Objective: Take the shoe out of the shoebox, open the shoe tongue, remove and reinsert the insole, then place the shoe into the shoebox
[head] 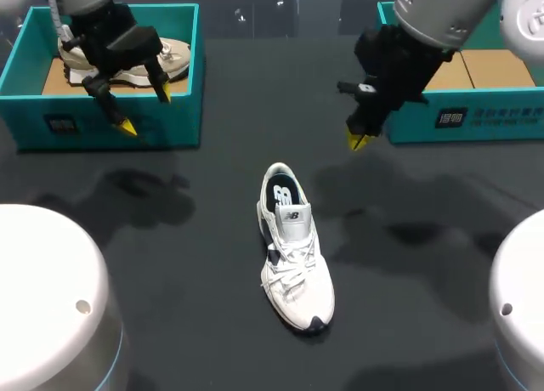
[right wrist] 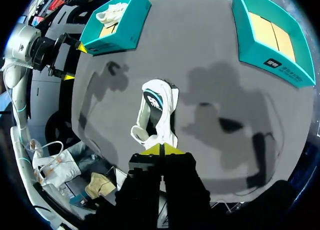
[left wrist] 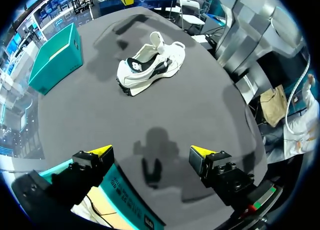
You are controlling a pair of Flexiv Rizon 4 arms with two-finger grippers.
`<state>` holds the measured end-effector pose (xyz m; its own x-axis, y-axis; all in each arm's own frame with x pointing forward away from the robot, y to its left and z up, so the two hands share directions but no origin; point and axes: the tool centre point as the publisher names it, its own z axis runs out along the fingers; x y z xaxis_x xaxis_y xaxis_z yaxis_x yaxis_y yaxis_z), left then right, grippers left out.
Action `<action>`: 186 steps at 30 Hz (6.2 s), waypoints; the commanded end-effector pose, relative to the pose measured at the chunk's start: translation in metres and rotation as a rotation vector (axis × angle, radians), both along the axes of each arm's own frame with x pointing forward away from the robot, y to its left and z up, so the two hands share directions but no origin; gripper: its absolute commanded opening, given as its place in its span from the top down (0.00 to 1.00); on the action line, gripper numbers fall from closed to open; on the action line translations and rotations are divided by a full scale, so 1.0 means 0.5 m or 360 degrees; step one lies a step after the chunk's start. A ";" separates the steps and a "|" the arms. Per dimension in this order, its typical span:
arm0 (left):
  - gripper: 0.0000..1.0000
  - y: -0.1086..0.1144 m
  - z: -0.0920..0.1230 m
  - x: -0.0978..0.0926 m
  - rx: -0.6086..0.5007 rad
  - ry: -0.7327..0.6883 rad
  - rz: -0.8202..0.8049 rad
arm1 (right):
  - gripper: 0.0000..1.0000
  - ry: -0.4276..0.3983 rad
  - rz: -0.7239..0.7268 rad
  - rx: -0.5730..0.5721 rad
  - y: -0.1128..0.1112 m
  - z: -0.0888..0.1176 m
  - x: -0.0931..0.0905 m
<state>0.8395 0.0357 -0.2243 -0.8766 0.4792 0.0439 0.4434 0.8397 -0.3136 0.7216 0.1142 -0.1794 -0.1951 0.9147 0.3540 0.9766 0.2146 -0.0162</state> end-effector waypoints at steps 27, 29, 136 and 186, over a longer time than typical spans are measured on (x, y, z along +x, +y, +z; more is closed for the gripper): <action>0.00 0.005 0.005 0.009 -0.0001 0.0015 -0.0005 | 1.00 -0.0276 -0.0251 -0.0715 0.135 -0.053 -0.003; 0.00 0.005 0.005 0.009 -0.0001 0.0015 -0.0005 | 1.00 -0.0266 -0.0269 -0.0699 0.129 -0.055 -0.003; 0.00 0.005 0.005 0.009 -0.0001 0.0015 -0.0005 | 1.00 -0.0661 -0.0246 -0.0957 0.177 -0.418 0.128; 0.00 0.005 0.005 0.009 -0.0001 0.0015 -0.0005 | 1.00 -0.0287 -0.0044 -0.0625 0.187 -0.434 0.063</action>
